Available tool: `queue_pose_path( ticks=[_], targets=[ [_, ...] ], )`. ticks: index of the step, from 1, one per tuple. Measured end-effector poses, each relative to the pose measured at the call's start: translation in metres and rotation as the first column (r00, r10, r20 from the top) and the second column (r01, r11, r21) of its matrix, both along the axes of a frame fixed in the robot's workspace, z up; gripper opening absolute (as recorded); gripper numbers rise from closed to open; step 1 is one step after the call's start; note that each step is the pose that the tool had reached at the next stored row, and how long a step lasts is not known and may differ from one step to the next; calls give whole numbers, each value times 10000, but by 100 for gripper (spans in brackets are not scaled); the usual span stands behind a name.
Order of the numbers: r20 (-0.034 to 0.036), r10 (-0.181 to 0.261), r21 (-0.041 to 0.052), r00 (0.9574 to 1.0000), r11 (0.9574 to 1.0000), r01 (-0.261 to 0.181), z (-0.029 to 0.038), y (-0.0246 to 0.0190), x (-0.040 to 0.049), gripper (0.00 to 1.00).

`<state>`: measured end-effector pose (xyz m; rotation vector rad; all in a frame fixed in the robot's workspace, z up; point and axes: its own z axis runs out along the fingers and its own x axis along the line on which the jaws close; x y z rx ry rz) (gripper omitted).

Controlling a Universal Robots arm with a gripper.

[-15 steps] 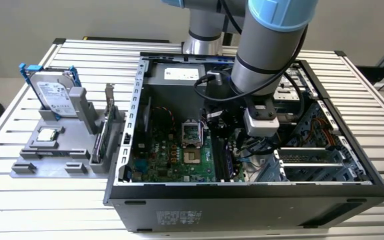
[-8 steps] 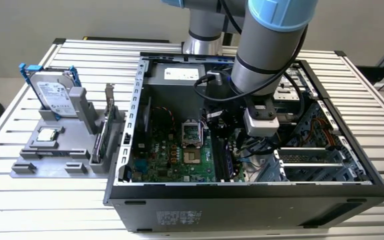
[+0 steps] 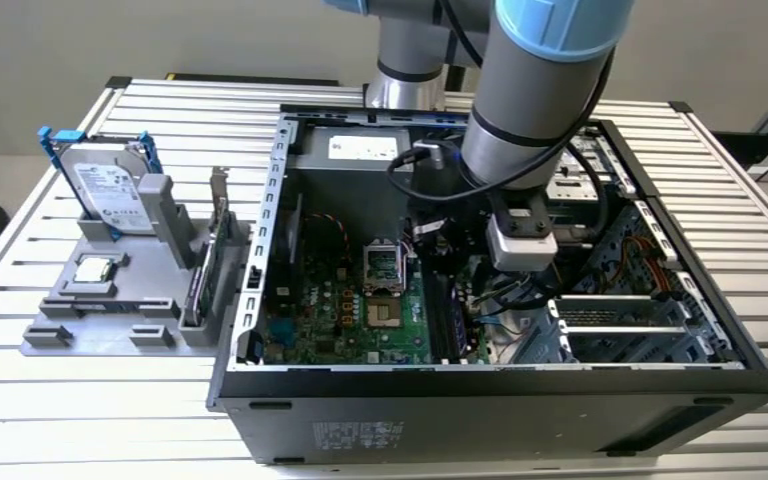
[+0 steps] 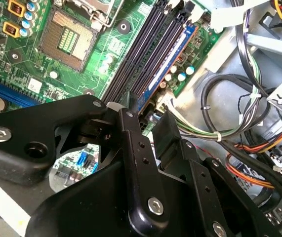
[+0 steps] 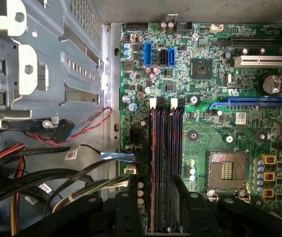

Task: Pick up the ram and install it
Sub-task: 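Press down the ram until it locks into place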

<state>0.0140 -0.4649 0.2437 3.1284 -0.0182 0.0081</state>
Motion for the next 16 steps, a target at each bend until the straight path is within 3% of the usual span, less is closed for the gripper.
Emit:
queue_pose_path(
  ticks=[3, 10, 11, 16],
  targets=[
    [1, 0, 3, 10000, 10000, 0, -6, 42, 0, 100],
    [0, 1, 2, 10000, 10000, -1, -6, 45, 0, 100],
    [0, 1, 2, 10000, 10000, -1, -6, 45, 1, 0],
    [1, 1, 2, 10000, 10000, -1, -6, 47, 0, 0]
  ],
)
